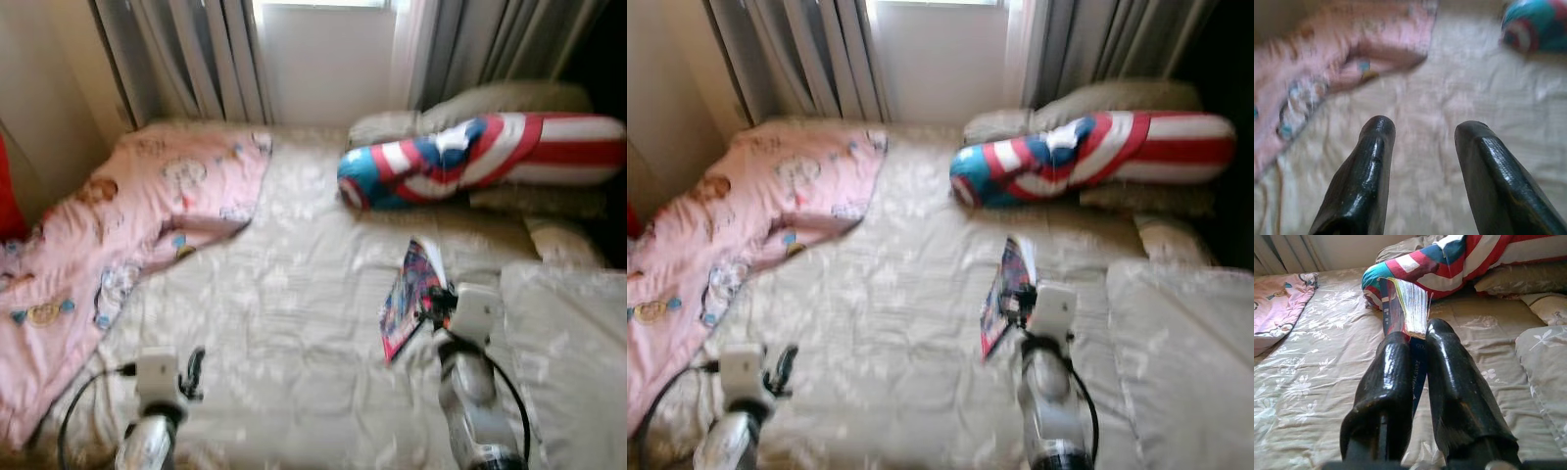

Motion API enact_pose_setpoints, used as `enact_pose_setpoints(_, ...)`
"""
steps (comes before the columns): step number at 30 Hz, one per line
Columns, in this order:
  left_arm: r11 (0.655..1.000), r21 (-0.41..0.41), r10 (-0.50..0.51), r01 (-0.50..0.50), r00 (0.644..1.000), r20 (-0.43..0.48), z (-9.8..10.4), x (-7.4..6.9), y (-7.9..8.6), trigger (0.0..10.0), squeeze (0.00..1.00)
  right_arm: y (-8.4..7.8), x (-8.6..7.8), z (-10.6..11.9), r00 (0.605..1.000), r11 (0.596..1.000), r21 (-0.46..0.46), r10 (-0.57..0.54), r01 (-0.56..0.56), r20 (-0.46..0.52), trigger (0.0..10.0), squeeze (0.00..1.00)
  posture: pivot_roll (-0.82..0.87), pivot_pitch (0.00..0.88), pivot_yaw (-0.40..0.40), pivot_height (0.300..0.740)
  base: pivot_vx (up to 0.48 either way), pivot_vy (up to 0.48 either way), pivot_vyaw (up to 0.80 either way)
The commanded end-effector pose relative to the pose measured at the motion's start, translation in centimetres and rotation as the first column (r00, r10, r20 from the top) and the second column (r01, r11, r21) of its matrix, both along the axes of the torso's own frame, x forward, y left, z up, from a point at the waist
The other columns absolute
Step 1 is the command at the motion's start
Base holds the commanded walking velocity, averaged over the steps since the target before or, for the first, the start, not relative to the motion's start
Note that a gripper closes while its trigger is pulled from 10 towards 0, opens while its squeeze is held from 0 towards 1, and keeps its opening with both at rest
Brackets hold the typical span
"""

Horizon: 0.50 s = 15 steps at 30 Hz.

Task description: Clean up the room

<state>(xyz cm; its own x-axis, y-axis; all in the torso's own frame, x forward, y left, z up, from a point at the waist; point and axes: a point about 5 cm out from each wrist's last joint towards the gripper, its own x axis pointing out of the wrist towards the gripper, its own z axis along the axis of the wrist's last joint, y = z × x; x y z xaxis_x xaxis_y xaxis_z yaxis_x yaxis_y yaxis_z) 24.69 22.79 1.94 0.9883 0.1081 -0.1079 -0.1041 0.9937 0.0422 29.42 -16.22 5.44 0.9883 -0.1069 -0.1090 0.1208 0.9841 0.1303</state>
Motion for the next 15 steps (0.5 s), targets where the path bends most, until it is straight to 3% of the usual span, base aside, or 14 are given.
enact_pose_setpoints(1, 1.0, -0.011, 0.015, -0.014, 0.999, 0.038, 0.7, 0.0, 0.1, 10.0, 0.0, 0.1, 0.4, 1.2, 0.998, 1.0, 0.014, 0.002, -0.003, 0.057, 10.0, 0.0, 0.01, 0.02, -0.015, 0.732, 0.0, 0.0, 0.0)
enact_pose_setpoints(7, 0.999, -0.033, 0.0, 0.005, 0.99, 0.138, 3.4, 1.4, -1.1, 10.0, 0.0, -0.2, 0.2, 1.1, 0.999, 1.0, 0.028, -0.008, 0.007, 0.049, 10.0, 0.0, 0.01, 0.023, -0.019, 0.732, 0.0, 0.0, 0.0)
enact_pose_setpoints(15, 0.998, -0.054, -0.033, 0.041, 0.99, 0.14, 4.3, 2.1, -2.3, 10.0, 0.0, 0.3, 0.4, 1.2, 0.998, 0.999, 0.024, 0.031, -0.032, 0.049, 10.0, 0.0, 0.0, 0.019, -0.015, 0.712, 0.0, 0.0, 0.0)
